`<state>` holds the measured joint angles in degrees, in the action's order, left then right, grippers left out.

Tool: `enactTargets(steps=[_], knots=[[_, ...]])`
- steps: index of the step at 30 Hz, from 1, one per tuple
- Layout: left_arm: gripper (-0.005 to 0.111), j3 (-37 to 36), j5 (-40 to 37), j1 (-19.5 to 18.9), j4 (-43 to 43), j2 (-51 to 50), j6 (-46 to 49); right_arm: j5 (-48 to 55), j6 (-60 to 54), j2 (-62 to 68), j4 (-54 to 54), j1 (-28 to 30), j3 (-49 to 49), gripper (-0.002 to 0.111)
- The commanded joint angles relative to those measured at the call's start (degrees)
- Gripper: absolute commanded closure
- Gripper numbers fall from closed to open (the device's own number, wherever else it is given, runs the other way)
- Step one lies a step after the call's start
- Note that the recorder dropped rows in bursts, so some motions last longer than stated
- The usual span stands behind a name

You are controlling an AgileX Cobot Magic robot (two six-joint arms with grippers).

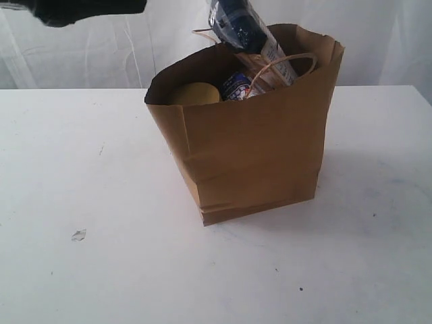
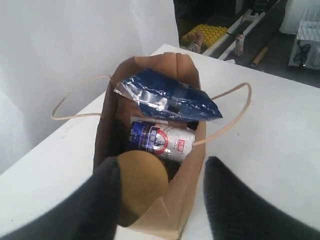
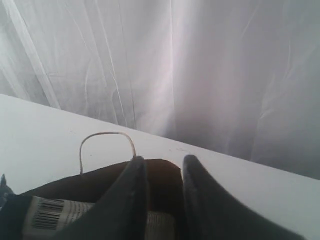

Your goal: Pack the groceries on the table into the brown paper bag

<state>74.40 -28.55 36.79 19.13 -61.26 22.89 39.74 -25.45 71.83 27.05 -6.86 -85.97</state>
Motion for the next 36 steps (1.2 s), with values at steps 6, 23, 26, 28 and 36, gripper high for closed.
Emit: enactTargets(steps=[6, 23, 26, 28, 36], knots=[[0.107, -0.4, -6.0, -0.1, -4.7, 6.4, -0.7, -2.5, -1.7, -10.8, 0.3, 0.1, 10.0, 0.108], [0.107, -26.4, 6.3, -0.1, -4.5, 26.6, -7.9, -13.0, -1.8, -40.2, 1.7, 0.1, 40.9, 0.108], [0.107, -29.2, 6.3, -0.1, -4.5, 28.9, -9.2, -12.9, -1.7, -45.7, 1.7, 0.1, 45.2, 0.108], [0.107, -30.5, 6.3, -0.1, -4.5, 29.9, -9.2, -12.9, -1.2, -48.8, 1.7, 0.1, 47.5, 0.108], [0.107, -30.9, 5.8, -0.1, -4.5, 30.0, -9.2, -9.6, 0.1, -56.1, 1.6, 0.1, 50.2, 0.108]])
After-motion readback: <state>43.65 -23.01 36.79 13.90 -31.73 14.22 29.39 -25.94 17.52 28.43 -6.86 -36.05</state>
